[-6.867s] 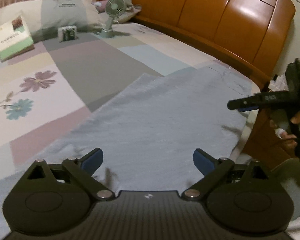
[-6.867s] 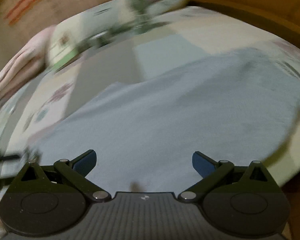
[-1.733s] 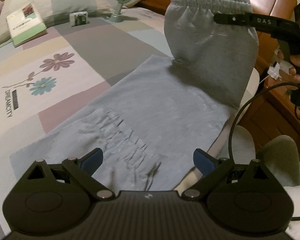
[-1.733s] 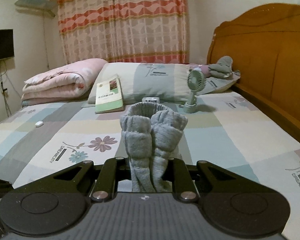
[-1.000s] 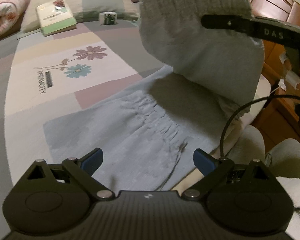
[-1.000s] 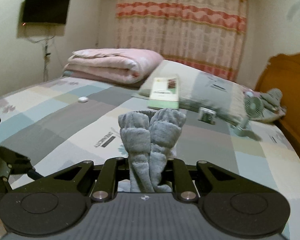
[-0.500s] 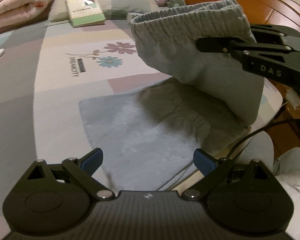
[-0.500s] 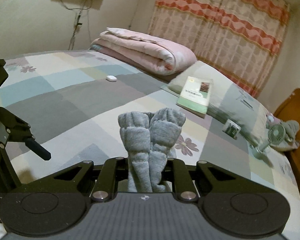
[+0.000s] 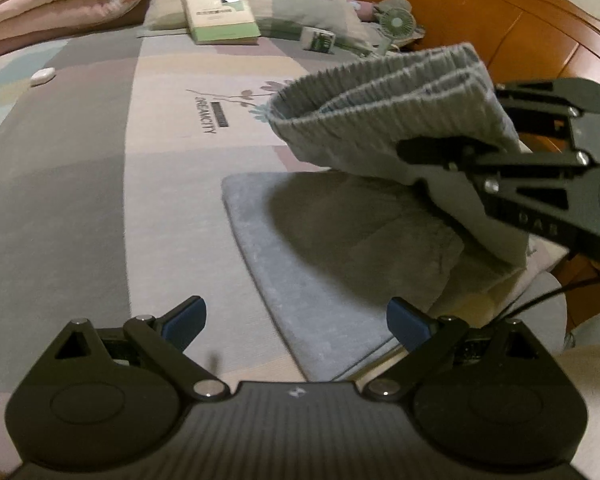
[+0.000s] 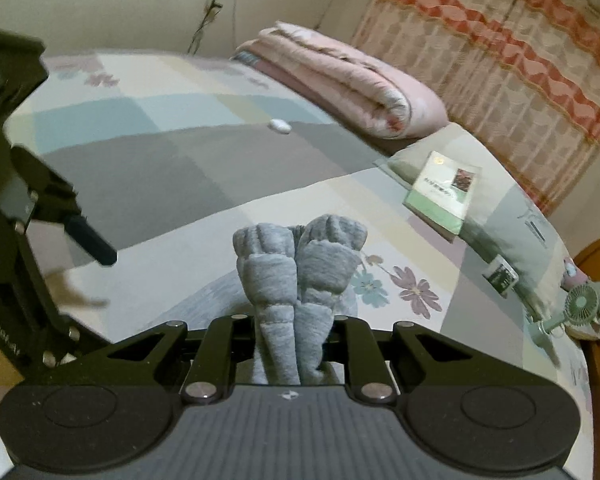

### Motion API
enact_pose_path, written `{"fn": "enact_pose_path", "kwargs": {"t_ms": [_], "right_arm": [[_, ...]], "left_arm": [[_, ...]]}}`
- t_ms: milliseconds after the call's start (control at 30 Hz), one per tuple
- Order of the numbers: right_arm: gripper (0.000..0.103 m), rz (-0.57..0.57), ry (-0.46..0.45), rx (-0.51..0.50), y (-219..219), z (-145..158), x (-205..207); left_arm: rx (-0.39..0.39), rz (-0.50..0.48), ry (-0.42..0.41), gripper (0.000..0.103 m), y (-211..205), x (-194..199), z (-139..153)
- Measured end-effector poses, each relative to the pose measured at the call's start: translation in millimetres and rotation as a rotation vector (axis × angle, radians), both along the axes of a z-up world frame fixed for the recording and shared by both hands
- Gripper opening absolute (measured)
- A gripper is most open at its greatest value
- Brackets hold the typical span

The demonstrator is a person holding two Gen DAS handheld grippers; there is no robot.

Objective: Fold clothes
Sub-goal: 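Fold the held pants end over onto the rest with the right gripper, then open the right gripper to release the pants onto the bed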

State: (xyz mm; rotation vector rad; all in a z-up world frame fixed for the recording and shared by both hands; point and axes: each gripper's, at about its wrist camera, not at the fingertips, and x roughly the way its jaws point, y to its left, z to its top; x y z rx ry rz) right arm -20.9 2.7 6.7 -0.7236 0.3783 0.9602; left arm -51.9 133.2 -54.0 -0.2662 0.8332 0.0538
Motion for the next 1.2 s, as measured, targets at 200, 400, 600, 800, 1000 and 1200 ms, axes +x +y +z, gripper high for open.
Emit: {"fn": "enact_pose_path", "kwargs": {"t_ms": [200,400,600,800,1000,1200], "right_arm": [[0.02,0.028,0.019,-0.041,15.6,-9.5,-2.6],[0.024,0.053,0.06,-0.093,29.0,-25.6,1.0],[0.055,0.093,0.2,-0.119,28.0,-30.1,3.9],[0.069,0.136,0.276,-0.042,8.8,-5.4,9.4],[0.077,0.076,0.351,0.084,-36.2,23.4,34.6],[0.077,-0.088,0.332,0.149,-96.2,40.2,65.1]], "left_arm": [[-0.011,0.019,0.0,0.097,5.9,-6.3,-4.3],[-0.019,0.029,0.0,0.097,9.3,-9.1,-7.8],[-0.023,0.038,-0.006,0.097,12.4,-15.3,-7.6],[-0.02,0.024,-0.009,0.098,11.0,-18.3,-3.5],[-0.005,-0.028,-0.034,0.098,1.1,-21.1,7.6],[0.033,-0.103,-0.069,0.098,-14.8,-2.3,19.1]]}}
